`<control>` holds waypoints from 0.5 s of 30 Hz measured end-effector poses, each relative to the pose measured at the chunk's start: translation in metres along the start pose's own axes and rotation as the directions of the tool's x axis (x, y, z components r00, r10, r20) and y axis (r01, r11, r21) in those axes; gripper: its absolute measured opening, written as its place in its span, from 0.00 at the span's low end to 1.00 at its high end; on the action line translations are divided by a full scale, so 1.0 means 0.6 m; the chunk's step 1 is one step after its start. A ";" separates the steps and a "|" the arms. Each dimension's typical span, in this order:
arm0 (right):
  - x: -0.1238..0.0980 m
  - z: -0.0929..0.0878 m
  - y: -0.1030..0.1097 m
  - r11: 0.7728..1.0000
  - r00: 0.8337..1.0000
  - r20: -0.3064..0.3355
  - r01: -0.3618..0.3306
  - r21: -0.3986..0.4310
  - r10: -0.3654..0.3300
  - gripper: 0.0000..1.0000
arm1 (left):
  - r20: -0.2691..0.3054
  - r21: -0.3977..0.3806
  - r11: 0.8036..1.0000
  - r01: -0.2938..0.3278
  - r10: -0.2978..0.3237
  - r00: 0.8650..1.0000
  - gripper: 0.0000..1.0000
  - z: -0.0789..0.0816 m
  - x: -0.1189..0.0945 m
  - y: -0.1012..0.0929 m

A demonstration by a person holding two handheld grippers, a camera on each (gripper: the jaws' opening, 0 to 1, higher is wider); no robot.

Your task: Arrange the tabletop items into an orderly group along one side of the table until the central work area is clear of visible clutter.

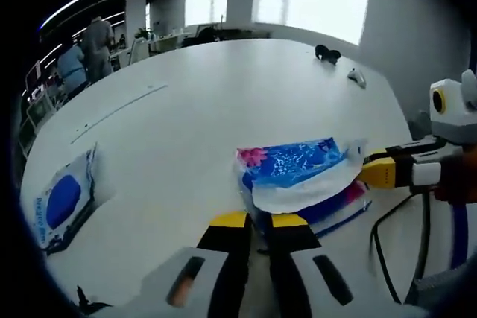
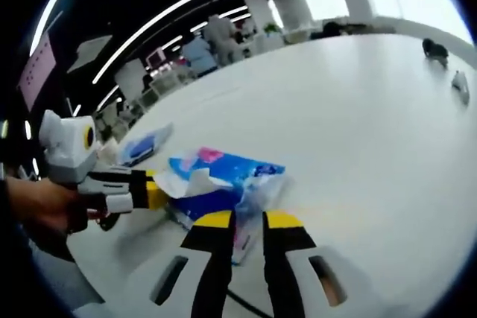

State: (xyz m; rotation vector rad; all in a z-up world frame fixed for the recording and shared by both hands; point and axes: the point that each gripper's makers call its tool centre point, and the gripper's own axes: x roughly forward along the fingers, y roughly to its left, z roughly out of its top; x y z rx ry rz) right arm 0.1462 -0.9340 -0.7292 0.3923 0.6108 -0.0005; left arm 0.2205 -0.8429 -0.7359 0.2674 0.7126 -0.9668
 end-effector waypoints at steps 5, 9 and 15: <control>-0.003 0.001 0.001 1.000 1.000 0.003 0.003 0.011 -0.003 0.07 | -0.001 -0.002 1.000 0.003 -0.003 1.000 0.06 0.000 -0.005 -0.003; -0.006 0.003 0.006 1.000 1.000 0.009 -0.003 0.024 0.002 0.02 | 0.004 -0.007 1.000 0.008 -0.008 1.000 0.05 0.003 -0.010 -0.003; -0.001 0.013 0.011 0.999 1.000 0.020 -0.012 0.048 0.011 0.00 | 0.040 0.003 1.000 -0.002 0.002 0.999 0.03 0.020 -0.024 0.007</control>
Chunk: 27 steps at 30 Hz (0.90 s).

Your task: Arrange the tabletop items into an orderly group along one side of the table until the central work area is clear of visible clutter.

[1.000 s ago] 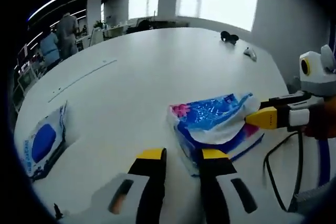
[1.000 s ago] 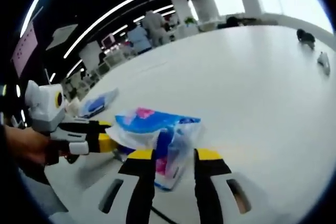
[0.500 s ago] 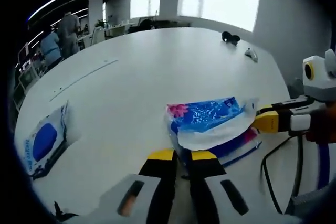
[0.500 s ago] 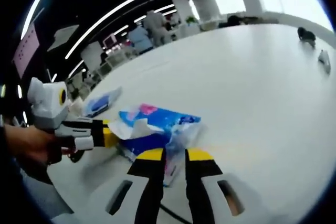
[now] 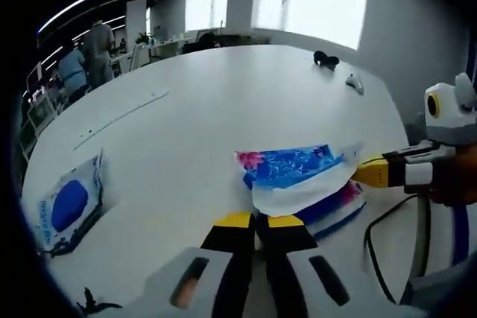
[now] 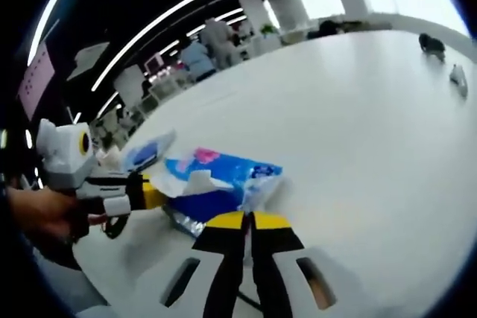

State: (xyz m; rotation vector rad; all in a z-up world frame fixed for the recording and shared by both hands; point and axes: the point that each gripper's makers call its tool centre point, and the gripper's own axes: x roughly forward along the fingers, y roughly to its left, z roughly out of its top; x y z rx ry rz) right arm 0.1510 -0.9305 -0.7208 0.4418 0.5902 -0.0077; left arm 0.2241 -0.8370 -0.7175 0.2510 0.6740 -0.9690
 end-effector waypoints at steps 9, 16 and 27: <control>0.027 0.037 0.020 0.999 0.999 0.022 -0.031 -0.006 0.031 0.00 | 0.029 -0.028 0.999 -0.031 0.032 0.999 0.02 0.026 -0.011 0.037; 0.068 0.074 0.050 0.996 0.997 0.019 -0.073 -0.048 0.074 0.00 | 0.038 -0.099 0.992 -0.072 0.077 0.996 0.02 0.038 -0.015 0.082; 0.139 0.110 0.091 0.986 0.990 -0.001 -0.142 -0.083 0.142 0.00 | 0.048 -0.138 0.981 -0.138 0.146 0.988 0.02 0.055 -0.020 0.162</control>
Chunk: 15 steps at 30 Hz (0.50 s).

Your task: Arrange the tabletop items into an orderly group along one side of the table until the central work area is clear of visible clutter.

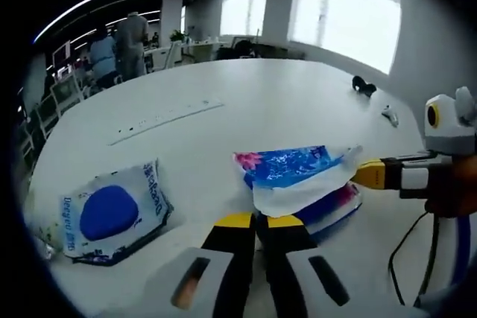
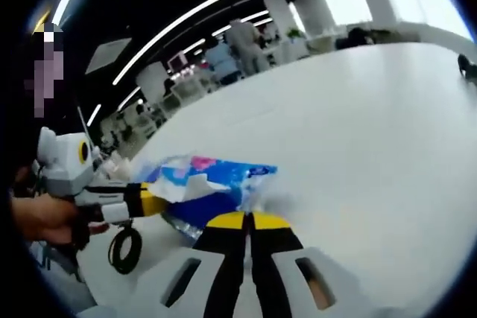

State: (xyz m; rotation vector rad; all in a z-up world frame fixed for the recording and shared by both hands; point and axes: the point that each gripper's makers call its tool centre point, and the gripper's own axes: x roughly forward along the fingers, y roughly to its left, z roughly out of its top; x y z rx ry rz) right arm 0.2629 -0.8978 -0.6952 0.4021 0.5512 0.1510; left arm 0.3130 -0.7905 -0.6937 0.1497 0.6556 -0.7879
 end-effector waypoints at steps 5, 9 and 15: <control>0.035 0.018 0.009 0.999 1.000 -0.013 -0.026 -0.019 0.026 0.00 | -0.007 -0.025 0.999 -0.020 0.020 1.000 0.02 0.007 0.010 0.031; 0.061 0.028 0.011 0.999 0.999 -0.027 -0.038 -0.028 0.038 0.00 | -0.020 -0.043 0.999 -0.031 0.030 0.999 0.02 0.012 0.019 0.052; 0.095 0.045 0.014 0.998 0.997 -0.038 -0.061 -0.034 0.060 0.00 | -0.029 -0.068 0.996 -0.049 0.047 0.998 0.02 0.022 0.031 0.078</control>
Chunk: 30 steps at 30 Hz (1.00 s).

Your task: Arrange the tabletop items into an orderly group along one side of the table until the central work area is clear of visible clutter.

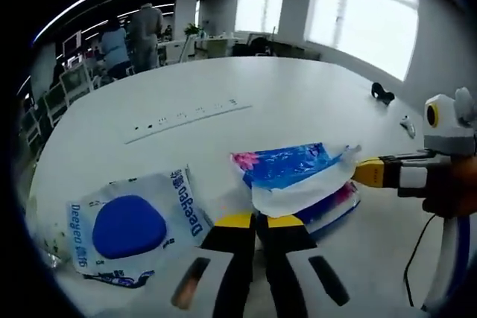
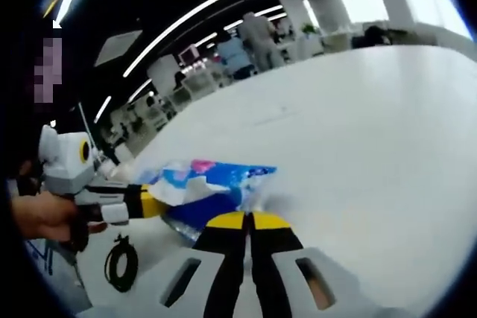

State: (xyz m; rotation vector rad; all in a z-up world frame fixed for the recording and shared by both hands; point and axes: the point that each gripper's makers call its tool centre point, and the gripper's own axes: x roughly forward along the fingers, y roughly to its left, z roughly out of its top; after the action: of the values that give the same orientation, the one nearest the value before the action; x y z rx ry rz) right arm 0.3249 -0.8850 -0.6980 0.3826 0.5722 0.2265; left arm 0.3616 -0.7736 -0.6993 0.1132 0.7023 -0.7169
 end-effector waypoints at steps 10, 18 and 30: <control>0.036 0.019 -0.012 1.000 1.000 -0.007 -0.009 -0.008 0.009 0.00 | -0.012 -0.027 1.000 -0.006 0.005 1.000 0.02 0.003 0.025 0.017; 0.054 0.025 -0.021 1.000 1.000 -0.011 -0.010 -0.004 0.010 0.00 | -0.022 -0.042 0.999 -0.012 0.011 1.000 0.03 0.005 0.039 0.023; 0.079 0.023 -0.027 1.000 1.000 -0.022 -0.007 0.013 0.007 0.00 | -0.045 -0.084 0.996 -0.032 0.029 0.999 0.03 -0.002 0.049 0.036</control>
State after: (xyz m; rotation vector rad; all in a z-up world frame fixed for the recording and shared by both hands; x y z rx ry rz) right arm 0.3734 -0.8890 -0.7168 0.3952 0.5941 0.2341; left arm 0.3906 -0.7736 -0.7216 0.0625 0.7706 -0.6561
